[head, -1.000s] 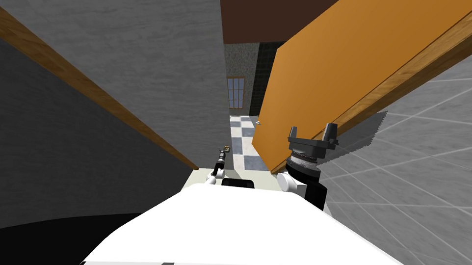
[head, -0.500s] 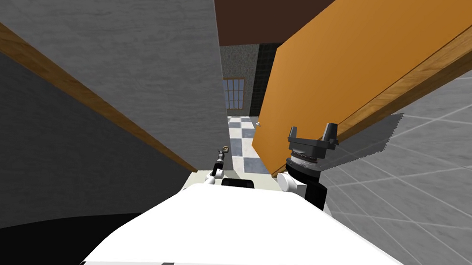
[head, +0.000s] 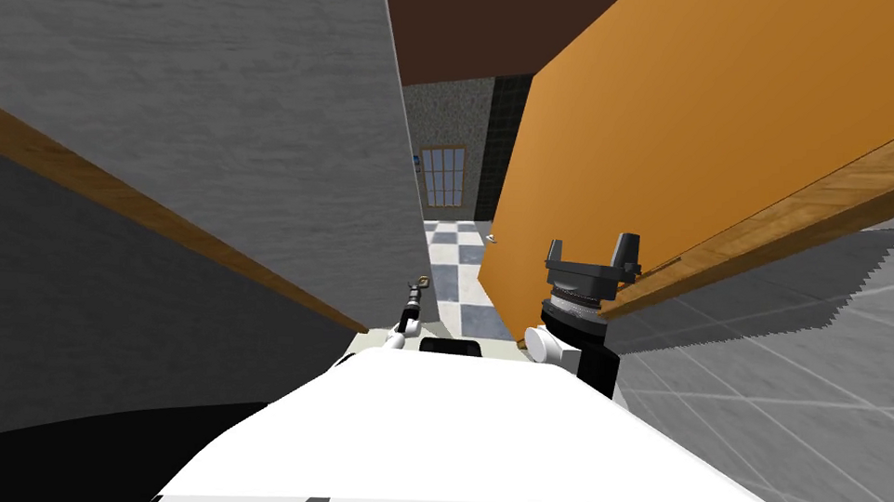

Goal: Push the door open

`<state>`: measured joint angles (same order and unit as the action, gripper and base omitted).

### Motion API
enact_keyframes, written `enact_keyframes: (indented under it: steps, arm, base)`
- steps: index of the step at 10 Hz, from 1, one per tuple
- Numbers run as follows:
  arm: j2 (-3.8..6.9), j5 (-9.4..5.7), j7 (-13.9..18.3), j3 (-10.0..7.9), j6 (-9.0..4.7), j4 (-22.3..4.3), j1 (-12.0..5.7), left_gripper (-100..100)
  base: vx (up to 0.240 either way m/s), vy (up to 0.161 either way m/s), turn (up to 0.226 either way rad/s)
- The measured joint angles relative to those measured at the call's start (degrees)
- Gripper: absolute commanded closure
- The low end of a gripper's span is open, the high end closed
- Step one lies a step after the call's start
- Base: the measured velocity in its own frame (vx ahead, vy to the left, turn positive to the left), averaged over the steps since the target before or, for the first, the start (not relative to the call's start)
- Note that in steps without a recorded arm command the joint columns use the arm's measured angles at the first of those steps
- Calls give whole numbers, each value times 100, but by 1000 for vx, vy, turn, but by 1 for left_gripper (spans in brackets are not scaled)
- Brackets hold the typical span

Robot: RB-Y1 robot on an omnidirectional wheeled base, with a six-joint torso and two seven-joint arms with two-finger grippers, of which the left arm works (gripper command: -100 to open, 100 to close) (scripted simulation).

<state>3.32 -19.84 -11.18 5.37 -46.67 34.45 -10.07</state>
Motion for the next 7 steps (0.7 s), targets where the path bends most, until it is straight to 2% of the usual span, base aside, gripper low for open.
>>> enact_keyframes:
  steps: [1,2,3,4,6,7]
  arm:
    - [9,-9,-41,-25,63,230,127,100]
    - [41,-40,-44,-85,45,134,67,100]
    - [96,-79,-43,-152,103,221,130,100]
    - [95,-112,-125,-226,265,565,329,100]
    - [106,-170,-112,-346,32,94,43,100]
    - [88,-207,-140,-426,-37,-14,-1,100]
  base:
    - [153,-51,72]
    - [199,-57,62]
    - [206,-89,62]
    - [143,-62,73]
    - [163,-62,62]
    - [141,-61,24]
